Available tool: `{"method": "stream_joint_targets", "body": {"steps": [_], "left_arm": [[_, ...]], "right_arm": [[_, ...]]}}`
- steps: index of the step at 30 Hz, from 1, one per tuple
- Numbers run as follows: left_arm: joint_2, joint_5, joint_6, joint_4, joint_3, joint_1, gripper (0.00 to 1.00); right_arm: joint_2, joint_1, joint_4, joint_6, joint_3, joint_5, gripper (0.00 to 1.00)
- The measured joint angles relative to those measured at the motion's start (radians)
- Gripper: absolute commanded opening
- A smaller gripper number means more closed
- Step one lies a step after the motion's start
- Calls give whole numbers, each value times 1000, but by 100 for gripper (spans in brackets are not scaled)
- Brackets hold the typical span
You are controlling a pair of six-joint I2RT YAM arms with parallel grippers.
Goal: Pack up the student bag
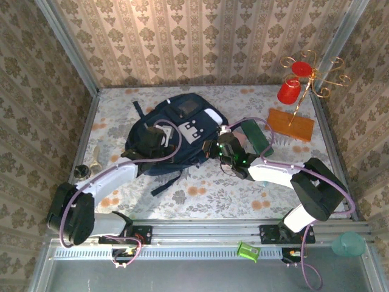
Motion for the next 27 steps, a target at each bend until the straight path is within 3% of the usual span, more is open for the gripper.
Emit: {"method": "stream_joint_targets", "body": {"steps": [1,3,7,11,16,21,27], "left_arm": [[10,9,1,13,0,-4,5],[35,22,8,30,5,-10,32],[31,12,19,18,11,-12,48],[-91,-37,-11,-24,-48,23,51],[-170,-49,-76,-86,-153,164,51],[-168,-10,-105,-82,-218,233,44],[-164,23,-120,-55,-235,251,41]], "right_arm": [[1,0,-5,-7,5,-3,0],[11,5,-11,-23,23,-16,0],[49,21,-14,-60,64,-57,7],[113,57,-20,-95,125,-121,19],[214,106,-95,-112,269,-141,39],[277,123,-174,-62,367,-111,48],[307,127,-281,28,410,11,55]]}}
